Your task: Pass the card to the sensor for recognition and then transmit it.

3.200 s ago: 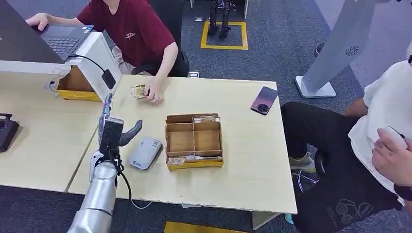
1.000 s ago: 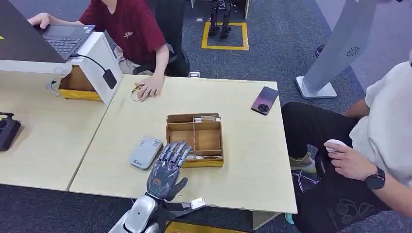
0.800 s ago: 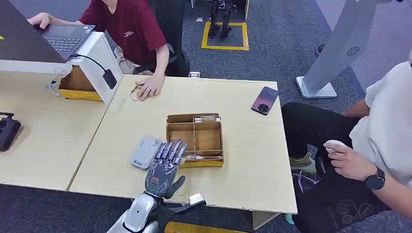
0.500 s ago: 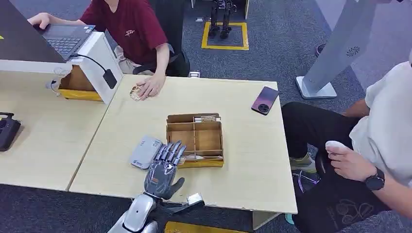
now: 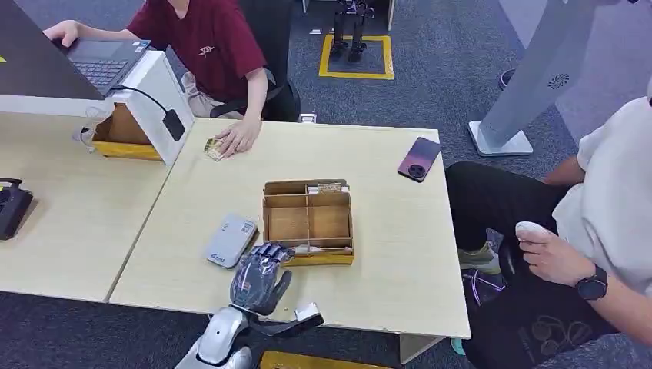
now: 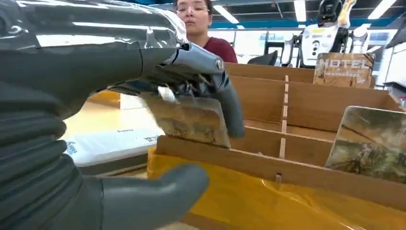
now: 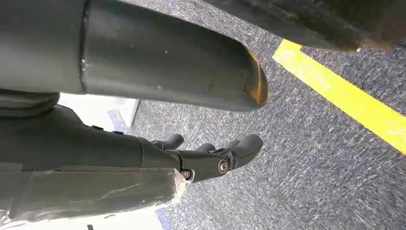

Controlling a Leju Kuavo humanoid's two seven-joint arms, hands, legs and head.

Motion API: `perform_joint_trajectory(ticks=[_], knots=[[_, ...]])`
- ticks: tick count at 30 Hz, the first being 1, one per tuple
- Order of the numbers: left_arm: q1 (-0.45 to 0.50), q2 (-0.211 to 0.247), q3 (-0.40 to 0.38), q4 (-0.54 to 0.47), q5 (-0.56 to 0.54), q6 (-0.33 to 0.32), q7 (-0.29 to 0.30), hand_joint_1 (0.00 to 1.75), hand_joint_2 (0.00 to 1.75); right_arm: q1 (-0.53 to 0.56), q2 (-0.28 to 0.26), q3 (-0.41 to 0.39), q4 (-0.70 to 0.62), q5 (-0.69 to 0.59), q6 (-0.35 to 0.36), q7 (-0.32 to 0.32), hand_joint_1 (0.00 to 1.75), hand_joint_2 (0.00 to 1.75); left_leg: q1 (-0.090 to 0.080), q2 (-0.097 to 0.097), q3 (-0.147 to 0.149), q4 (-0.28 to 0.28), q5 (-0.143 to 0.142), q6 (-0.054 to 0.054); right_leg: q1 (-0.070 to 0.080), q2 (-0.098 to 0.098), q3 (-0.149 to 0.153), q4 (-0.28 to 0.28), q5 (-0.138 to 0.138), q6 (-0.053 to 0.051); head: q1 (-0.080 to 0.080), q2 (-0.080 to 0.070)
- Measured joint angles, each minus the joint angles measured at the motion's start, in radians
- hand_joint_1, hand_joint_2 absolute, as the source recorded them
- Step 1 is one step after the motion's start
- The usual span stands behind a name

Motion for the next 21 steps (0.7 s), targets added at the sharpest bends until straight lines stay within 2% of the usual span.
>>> perform_joint_trajectory(ticks=[8, 12, 21], knots=[[-0.022, -0.008, 0.003, 0.022, 0.007, 0.012, -0.015, 1.75, 1.75, 0.0, 0.0, 0.0, 0.0, 0.0, 0.0, 0.0, 0.0, 0.0, 0.0, 0.0, 0.0, 0.0, 0.0, 0.0, 0.0, 0.0, 0.0, 0.0, 0.0, 0.0, 0.0, 0.0], [-0.023, -0.015, 0.003, 0.033, 0.012, 0.014, -0.018, 1.66, 1.75, 0.0, 0.0, 0.0, 0.0, 0.0, 0.0, 0.0, 0.0, 0.0, 0.0, 0.0, 0.0, 0.0, 0.0, 0.0, 0.0, 0.0, 0.0, 0.0, 0.0, 0.0, 0.0, 0.0], [-0.025, -0.023, 0.003, 0.045, 0.021, 0.015, -0.021, 1.71, 1.75, 0.0, 0.0, 0.0, 0.0, 0.0, 0.001, 0.0, 0.0, 0.0, 0.0, 0.0, 0.0, 0.0, 0.0, 0.0, 0.0, 0.0, 0.001, 0.0, 0.0, 0.0, 0.0, 0.0]])
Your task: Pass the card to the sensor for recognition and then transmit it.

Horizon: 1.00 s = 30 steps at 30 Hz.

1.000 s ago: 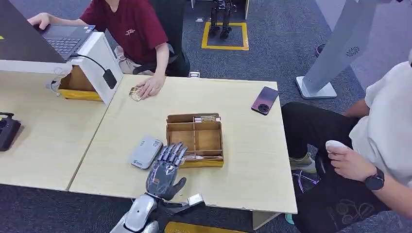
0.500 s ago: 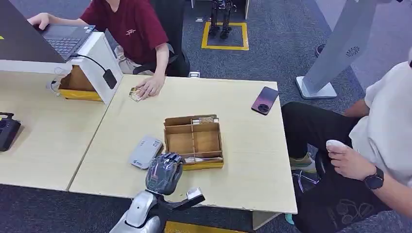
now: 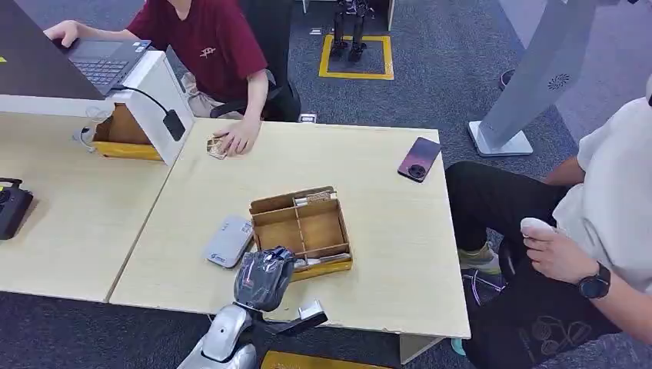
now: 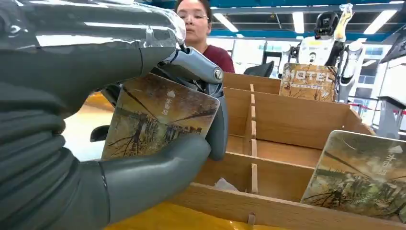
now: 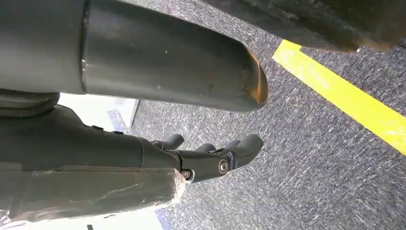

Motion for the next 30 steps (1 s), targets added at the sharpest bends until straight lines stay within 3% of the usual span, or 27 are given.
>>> perform_joint_trajectory(ticks=[15, 30], knots=[[0.0, -0.001, 0.0, 0.003, 0.062, 0.0, -0.046, 1.75, 1.75, 0.0, 0.0, 0.0, 0.0, 0.0, -0.001, -0.004, 0.0, 0.0, 0.0, 0.0, 0.0, 0.0, 0.0, 0.0, 0.0, 0.0, 0.001, 0.0, 0.0, 0.0, 0.0, 0.0], [0.0, -0.001, 0.0, 0.003, 0.067, 0.0, -0.048, 1.75, 1.75, 0.0, 0.0, 0.0, 0.0, 0.0, -0.001, -0.005, 0.0, 0.0, 0.0, 0.0, 0.0, 0.0, 0.0, 0.0, 0.0, 0.0, 0.001, 0.0, 0.0, 0.0, 0.0, 0.0]])
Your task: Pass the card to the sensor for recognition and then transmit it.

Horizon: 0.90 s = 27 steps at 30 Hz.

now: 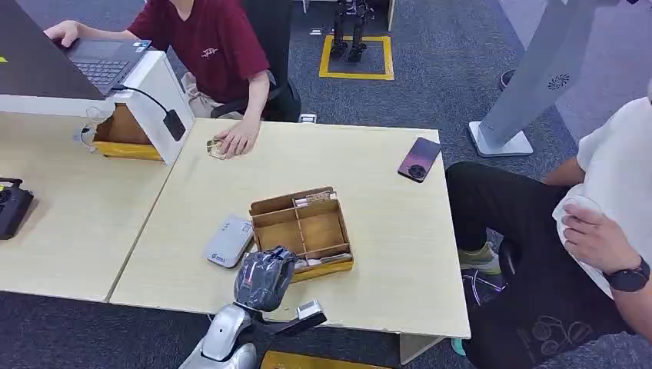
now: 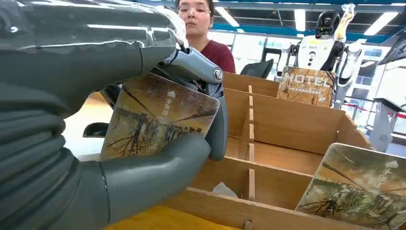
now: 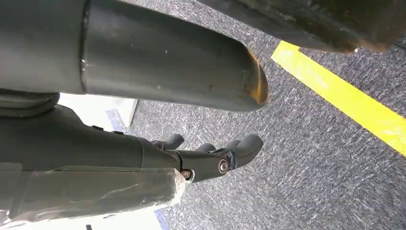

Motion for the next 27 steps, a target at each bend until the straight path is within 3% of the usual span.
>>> perform_joint_trajectory(ticks=[6, 13, 19, 27], knots=[[0.003, 0.0, 0.0, -0.007, 0.059, 0.0, -0.03, 1.75, 1.75, 0.0, 0.0, 0.0, 0.0, 0.0, 0.0, -0.001, 0.0, 0.0, 0.0, 0.0, 0.0, 0.0, 0.0, 0.0, 0.0, 0.0, 0.0, 0.0, 0.0, 0.0, 0.0, 0.0], [0.052, 0.006, -0.024, -0.162, 0.152, -0.029, -0.077, 1.75, 1.75, 0.0, 0.0, -0.015, 0.0, 0.0, -0.005, 0.002, 0.0, 0.0, 0.0, 0.0, 0.0, 0.0, 0.0, 0.0, 0.0, 0.0, -0.001, 0.0, 0.0, 0.0, 0.0, 0.0], [0.079, 0.022, -0.06, -0.298, 0.154, -0.052, -0.073, 1.75, 1.75, 0.001, 0.0, -0.02, 0.0, 0.0, -0.006, 0.004, 0.0, 0.0, 0.0, 0.0, 0.0, 0.0, 0.0, 0.0, 0.0, 0.0, -0.001, 0.0, 0.0, 0.0, 0.0, 0.0], [0.083, 0.036, -0.074, -0.33, 0.154, -0.049, -0.066, 1.75, 1.75, 0.0, 0.0, -0.022, 0.0, 0.0, -0.006, 0.005, 0.0, 0.0, 0.0, 0.0, 0.0, 0.0, 0.0, 0.0, 0.0, 0.0, -0.001, 0.0, 0.0, 0.0, 0.0, 0.0]])
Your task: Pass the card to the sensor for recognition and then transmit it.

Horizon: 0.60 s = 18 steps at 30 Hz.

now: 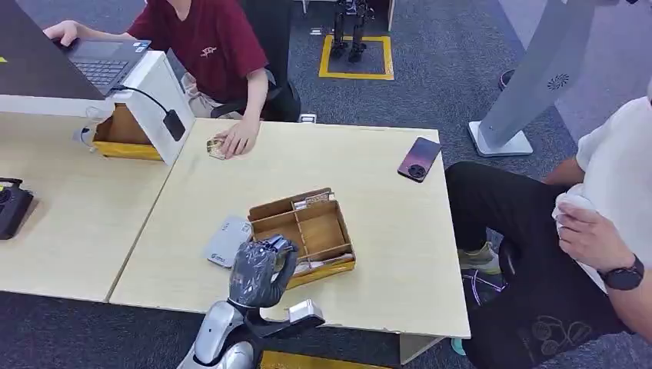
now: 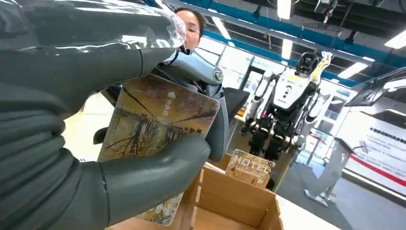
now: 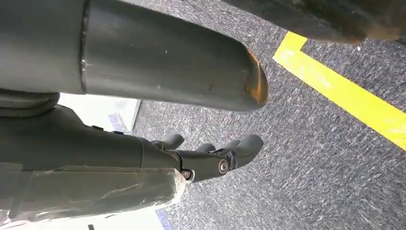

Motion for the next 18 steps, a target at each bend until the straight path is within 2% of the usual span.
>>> perform_joint_trajectory(ticks=[4, 7, 11, 18], knots=[[0.001, 0.001, -0.003, 0.0, 0.001, 0.003, 0.001, 1.75, 1.75, 0.0, 0.0, 0.0, 0.0, 0.0, 0.0, 0.0, 0.0, 0.0, 0.0, 0.0, 0.0, 0.0, 0.0, 0.0, 0.0, 0.0, 0.0, 0.0, 0.0, 0.0, 0.0, 0.0], [-0.022, 0.001, -0.003, 0.001, 0.016, 0.01, 0.023, 1.75, 1.75, 0.0, 0.0, 0.002, 0.0, 0.0, 0.004, 0.005, 0.0, 0.0, 0.0, 0.0, 0.0, 0.0, 0.0, 0.0, 0.0, 0.0, -0.001, 0.0, 0.0, 0.0, 0.0, 0.0], [-0.129, 0.001, 0.023, 0.028, 0.045, -0.002, 0.058, 1.75, 1.75, -0.001, 0.0, 0.016, 0.0, 0.0, 0.006, 0.002, 0.0, 0.0, 0.0, -0.002, -0.001, 0.0, 0.002, 0.001, 0.0, -0.002, 0.0, 0.0, 0.001, 0.001, 0.0, 0.0], [-0.359, -0.001, 0.119, 0.168, 0.05, 0.008, 0.104, 1.75, 1.75, -0.003, 0.0, 0.066, 0.0, 0.0, 0.013, -0.006, 0.0, 0.0, 0.0, -0.003, -0.002, 0.0, 0.006, 0.001, 0.0, -0.002, -0.001, 0.0, 0.004, 0.0, 0.0, 0.0]])
